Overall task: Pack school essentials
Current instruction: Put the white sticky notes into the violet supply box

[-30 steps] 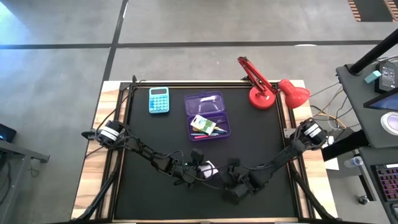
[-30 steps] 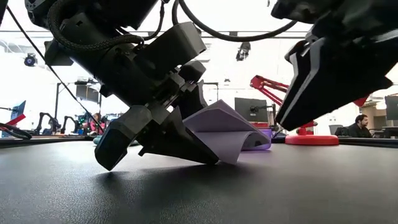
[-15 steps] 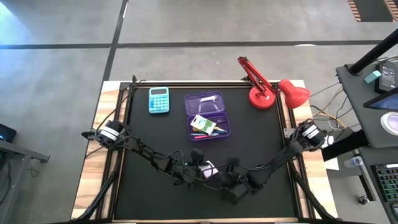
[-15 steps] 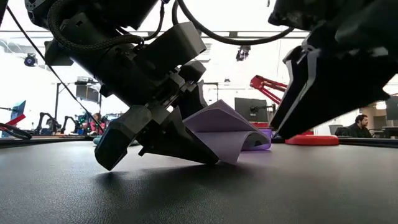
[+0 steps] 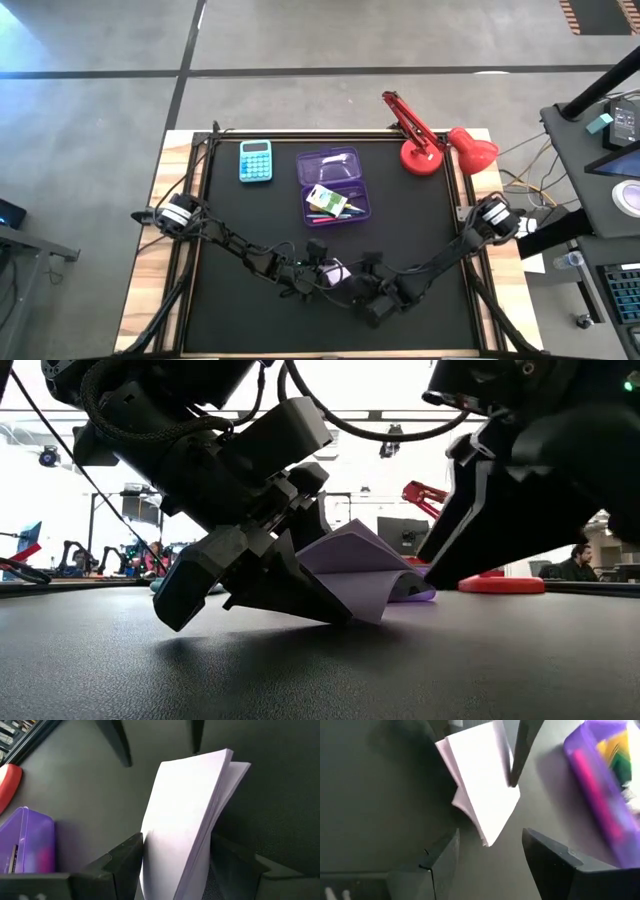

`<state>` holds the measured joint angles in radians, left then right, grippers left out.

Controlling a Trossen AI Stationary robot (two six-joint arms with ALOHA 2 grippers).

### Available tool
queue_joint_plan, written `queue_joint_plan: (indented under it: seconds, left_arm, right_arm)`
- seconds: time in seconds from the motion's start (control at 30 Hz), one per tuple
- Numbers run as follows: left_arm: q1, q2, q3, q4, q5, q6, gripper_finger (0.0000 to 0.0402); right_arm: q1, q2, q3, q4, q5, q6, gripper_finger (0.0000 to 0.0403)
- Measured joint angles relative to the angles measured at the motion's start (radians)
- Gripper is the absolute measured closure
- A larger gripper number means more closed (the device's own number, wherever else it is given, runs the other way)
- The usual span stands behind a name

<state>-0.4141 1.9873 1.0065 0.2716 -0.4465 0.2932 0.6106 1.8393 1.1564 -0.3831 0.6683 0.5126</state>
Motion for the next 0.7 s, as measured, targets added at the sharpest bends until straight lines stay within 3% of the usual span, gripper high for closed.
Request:
queue_joint_plan:
  seconds: [0.27,0.5,0.7]
  left_arm:
    - [0.000,0.000,0.000,0.002,0.000,-0.002,0.0197]
    - [0.000,0.000,0.000,0.005,0.000,-0.002,0.0197]
    - [0.000,0.000,0.000,0.006,0.000,-0.001,0.0197]
  right_arm:
    - [-0.003,0.067,0.000,0.044,0.047,-0.183,0.0193]
    - [-0.002,0.100,0.004,0.084,0.188,-0.234,0.0196]
    - [-0.002,0.102,0.008,0.120,0.192,-0.241,0.0246]
